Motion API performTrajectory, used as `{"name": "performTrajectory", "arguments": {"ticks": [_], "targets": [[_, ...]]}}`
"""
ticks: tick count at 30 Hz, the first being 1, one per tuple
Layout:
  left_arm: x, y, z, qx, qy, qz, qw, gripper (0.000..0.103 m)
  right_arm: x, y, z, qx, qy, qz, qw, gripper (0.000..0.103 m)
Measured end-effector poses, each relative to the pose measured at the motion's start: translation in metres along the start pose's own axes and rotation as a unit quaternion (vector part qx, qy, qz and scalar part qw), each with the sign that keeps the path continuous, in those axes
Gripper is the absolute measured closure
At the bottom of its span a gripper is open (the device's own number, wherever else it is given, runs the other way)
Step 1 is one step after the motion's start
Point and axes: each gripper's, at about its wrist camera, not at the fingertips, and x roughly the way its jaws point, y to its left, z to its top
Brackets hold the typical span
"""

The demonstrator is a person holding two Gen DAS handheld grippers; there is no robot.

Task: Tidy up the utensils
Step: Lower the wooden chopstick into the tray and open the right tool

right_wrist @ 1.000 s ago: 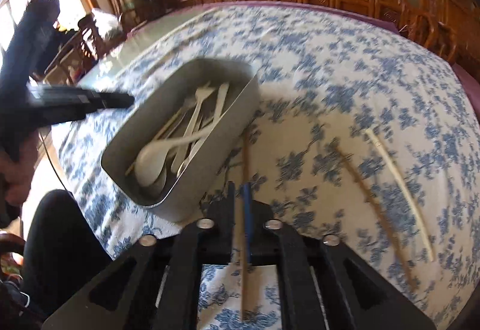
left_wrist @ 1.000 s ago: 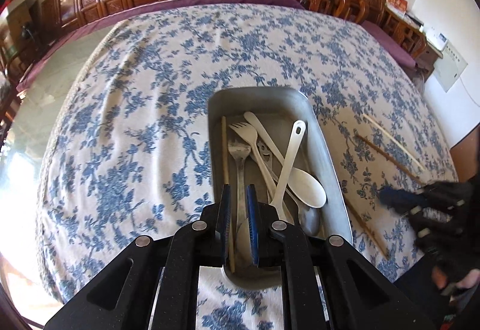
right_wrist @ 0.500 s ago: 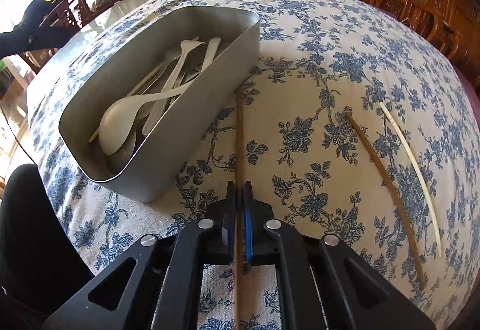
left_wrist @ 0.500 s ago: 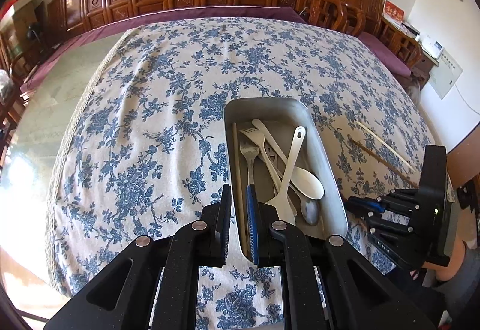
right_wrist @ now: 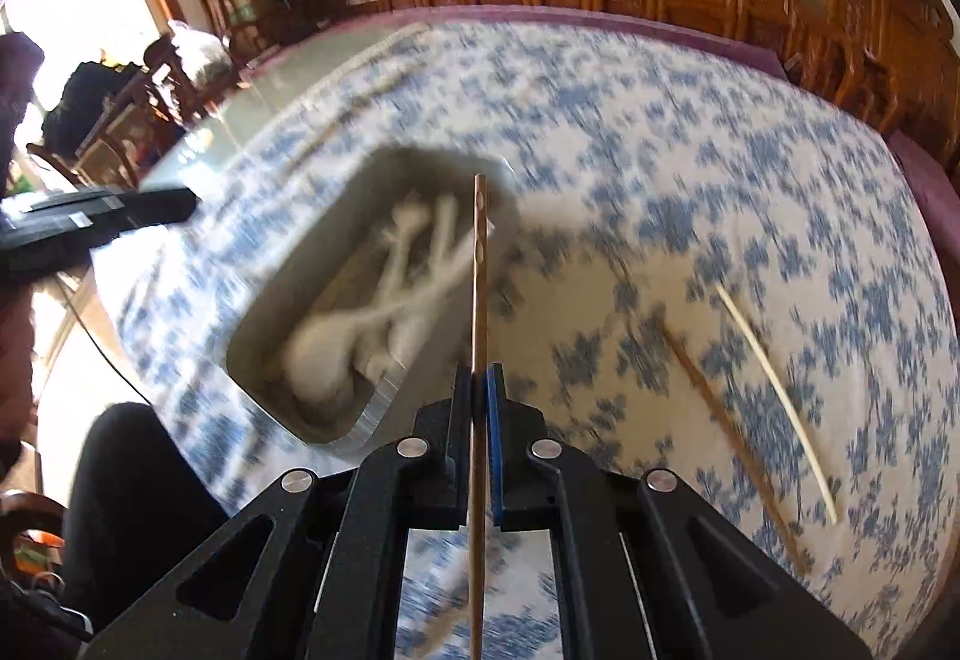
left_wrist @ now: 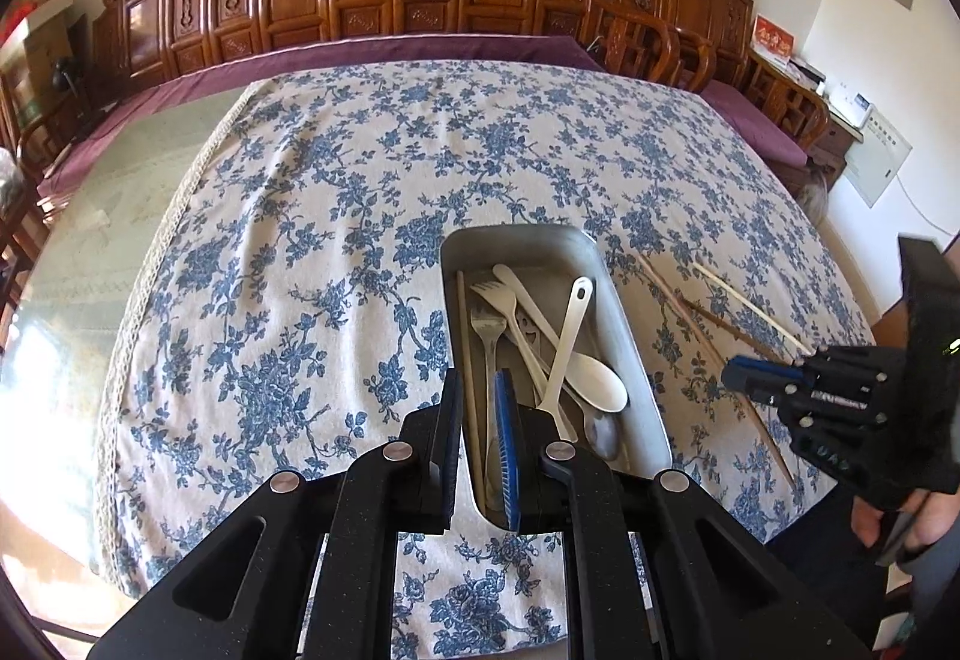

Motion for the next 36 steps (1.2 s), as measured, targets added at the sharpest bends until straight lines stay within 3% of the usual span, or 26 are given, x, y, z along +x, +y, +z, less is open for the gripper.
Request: {"name": "performTrajectory", "arguments": {"ticks": [6,10,18,36], "targets": [[-0.011,0.005,0.002,0.0,-0.011,0.004,0.9999,0.093,-0.005,0.032,0.032,-0.015,-0.022,0.031,0.999,0.097],[-0.018,0.011,0.001,-0.003,-0.017,0.008,0.9998,0.087,0.006,0.047,0.048,-0.019,-0.023,0.039,0.999,0.097],[-0.028,0.026,-0.002,-0.013,-0.022,0.013,0.9996,0.087,0.041,0.058,0.068,0.011,-0.018,0.046,0.999,0.097],[-0.023,0.037,-0.006,-0.02,-0.015,0.019,0.9995,0.086,0.091,0.051,0.045,0.055,0.008,0.001,0.998,0.097]]}}
